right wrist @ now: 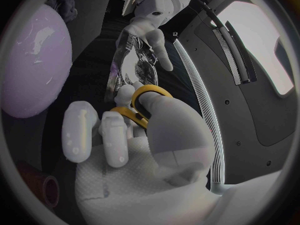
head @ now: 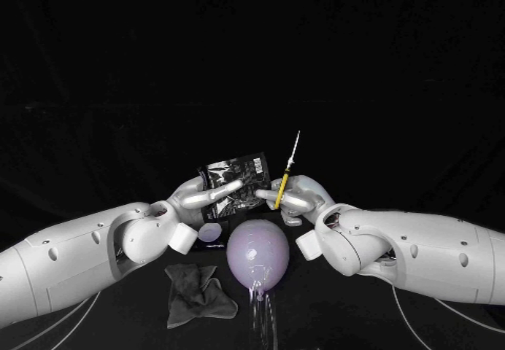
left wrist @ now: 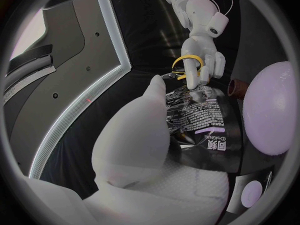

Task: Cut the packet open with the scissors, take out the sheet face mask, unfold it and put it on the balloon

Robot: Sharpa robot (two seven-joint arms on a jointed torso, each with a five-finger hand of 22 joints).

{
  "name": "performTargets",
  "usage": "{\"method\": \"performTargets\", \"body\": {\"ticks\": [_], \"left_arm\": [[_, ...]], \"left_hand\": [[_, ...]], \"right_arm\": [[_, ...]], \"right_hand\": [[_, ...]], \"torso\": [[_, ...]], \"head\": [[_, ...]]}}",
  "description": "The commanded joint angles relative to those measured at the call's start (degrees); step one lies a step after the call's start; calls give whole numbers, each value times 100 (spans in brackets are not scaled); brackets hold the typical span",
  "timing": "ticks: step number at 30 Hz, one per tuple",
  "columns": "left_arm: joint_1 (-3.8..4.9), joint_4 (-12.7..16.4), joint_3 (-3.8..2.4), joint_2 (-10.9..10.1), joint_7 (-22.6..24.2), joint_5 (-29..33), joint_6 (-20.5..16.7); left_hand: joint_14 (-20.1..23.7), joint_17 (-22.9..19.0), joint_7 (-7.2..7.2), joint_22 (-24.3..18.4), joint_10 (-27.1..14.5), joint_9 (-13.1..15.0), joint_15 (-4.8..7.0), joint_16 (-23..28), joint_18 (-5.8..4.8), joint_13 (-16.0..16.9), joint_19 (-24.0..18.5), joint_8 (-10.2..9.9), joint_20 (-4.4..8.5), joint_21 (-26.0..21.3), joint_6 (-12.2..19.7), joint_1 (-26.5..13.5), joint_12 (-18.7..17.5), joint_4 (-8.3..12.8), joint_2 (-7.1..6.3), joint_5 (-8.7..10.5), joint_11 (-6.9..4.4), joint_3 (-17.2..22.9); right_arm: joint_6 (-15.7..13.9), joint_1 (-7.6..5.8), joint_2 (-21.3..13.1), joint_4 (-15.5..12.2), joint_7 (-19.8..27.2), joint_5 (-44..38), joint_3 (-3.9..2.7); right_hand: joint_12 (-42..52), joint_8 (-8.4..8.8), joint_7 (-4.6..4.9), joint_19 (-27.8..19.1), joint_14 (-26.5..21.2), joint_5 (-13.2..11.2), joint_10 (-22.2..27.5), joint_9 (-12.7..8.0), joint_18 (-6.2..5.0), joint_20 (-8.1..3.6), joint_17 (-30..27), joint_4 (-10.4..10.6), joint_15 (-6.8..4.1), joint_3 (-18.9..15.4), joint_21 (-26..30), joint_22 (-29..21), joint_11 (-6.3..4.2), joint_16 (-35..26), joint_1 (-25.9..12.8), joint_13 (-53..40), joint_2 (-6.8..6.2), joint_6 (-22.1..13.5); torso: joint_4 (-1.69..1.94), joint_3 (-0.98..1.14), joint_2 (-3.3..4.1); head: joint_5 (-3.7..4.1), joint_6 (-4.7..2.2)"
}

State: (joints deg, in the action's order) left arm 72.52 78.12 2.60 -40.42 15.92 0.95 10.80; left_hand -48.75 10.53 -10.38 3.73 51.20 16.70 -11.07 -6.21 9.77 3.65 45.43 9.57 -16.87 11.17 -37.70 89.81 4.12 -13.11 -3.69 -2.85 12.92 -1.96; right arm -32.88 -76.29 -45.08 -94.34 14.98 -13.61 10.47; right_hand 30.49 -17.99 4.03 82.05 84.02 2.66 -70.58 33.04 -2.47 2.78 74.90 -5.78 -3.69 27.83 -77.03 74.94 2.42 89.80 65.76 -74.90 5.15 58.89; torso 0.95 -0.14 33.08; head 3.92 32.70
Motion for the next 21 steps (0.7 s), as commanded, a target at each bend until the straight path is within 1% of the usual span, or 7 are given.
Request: {"method": "performTargets", "body": {"ticks": [1,5,8,12,14,17,21], "left_arm": [[8,1,-5,22,-58,-7,-273],[9,-5,-5,22,-112,-4,-493],[9,-14,-5,28,-209,-22,-790],[10,-28,-4,40,-309,-60,-1084],[10,-32,-3,45,-334,-72,-1209],[9,-34,-3,50,-346,-94,-1345],[9,-29,-3,53,-339,-203,-1498]], "left_hand": [[-35,1,-412,-2,66,61,25,-16,-24,11,-68,84,19,-51,-174,70,-2,5,41,6,-46,-47],[-105,11,-478,14,140,139,40,-44,2,15,14,187,24,-36,-440,165,15,30,121,6,-44,-18],[-299,51,-456,43,364,169,108,-139,72,31,224,296,40,50,-700,465,100,115,415,1,-97,198],[-425,76,-378,46,500,153,170,-196,84,16,346,348,66,90,-894,684,121,124,641,3,-168,431],[-677,125,-242,75,784,165,289,-313,95,9,551,479,167,189,-1237,886,182,85,857,-4,-297,780],[-1081,208,-70,149,1258,206,454,-486,92,8,899,648,373,397,-1550,981,271,20,918,3,-476,1251],[-1613,355,41,284,1867,284,652,-766,87,59,1324,823,567,709,-1760,824,451,-100,814,4,-647,1574]], "right_arm": [[123,0,33,-10,-9,-139,-8],[129,0,43,-31,-14,-157,-8],[135,1,51,-65,-9,-168,-8],[158,3,57,-117,4,-173,-8],[170,4,59,-136,14,-174,-8],[208,5,55,-137,26,-150,-8],[229,5,39,-99,103,25,-7]], "right_hand": [[5398,-23,-34,-14,598,13,-1842,320,-79,-20,1510,4,-28,51,37,858,-319,20,67,-1130,103,49],[5396,-29,-35,-13,598,13,-1842,334,-78,-21,1510,-2,-28,58,36,859,-320,20,68,-1129,100,44],[5391,-31,-36,-19,598,13,-1842,341,-80,-22,1510,-5,-28,62,46,854,-320,20,68,-1125,100,41],[5384,-36,-36,-25,598,13,-1841,353,-82,-22,1510,-12,-29,69,56,850,-321,20,70,-1120,98,36],[5401,-41,-36,-31,598,13,-1844,369,-85,-23,1510,-21,-29,80,67,845,-321,20,72,-1132,96,27],[5443,-47,-33,-58,598,13,-1852,398,-95,-24,1510,-39,-29,107,110,825,-320,20,78,-1161,98,8],[5341,-25,1,-226,565,13,-1826,459,-158,-23,1366,-59,-17,218,386,696,-293,-54,68,-1094,132,-86]], "torso": [[3,-2,1],[0,-3,2],[2,-2,0],[4,-3,-5],[5,-2,-4],[5,-2,-5],[0,-4,-3]], "head": [[8,4],[9,7],[15,0],[12,0],[11,1],[10,1],[4,1]]}}
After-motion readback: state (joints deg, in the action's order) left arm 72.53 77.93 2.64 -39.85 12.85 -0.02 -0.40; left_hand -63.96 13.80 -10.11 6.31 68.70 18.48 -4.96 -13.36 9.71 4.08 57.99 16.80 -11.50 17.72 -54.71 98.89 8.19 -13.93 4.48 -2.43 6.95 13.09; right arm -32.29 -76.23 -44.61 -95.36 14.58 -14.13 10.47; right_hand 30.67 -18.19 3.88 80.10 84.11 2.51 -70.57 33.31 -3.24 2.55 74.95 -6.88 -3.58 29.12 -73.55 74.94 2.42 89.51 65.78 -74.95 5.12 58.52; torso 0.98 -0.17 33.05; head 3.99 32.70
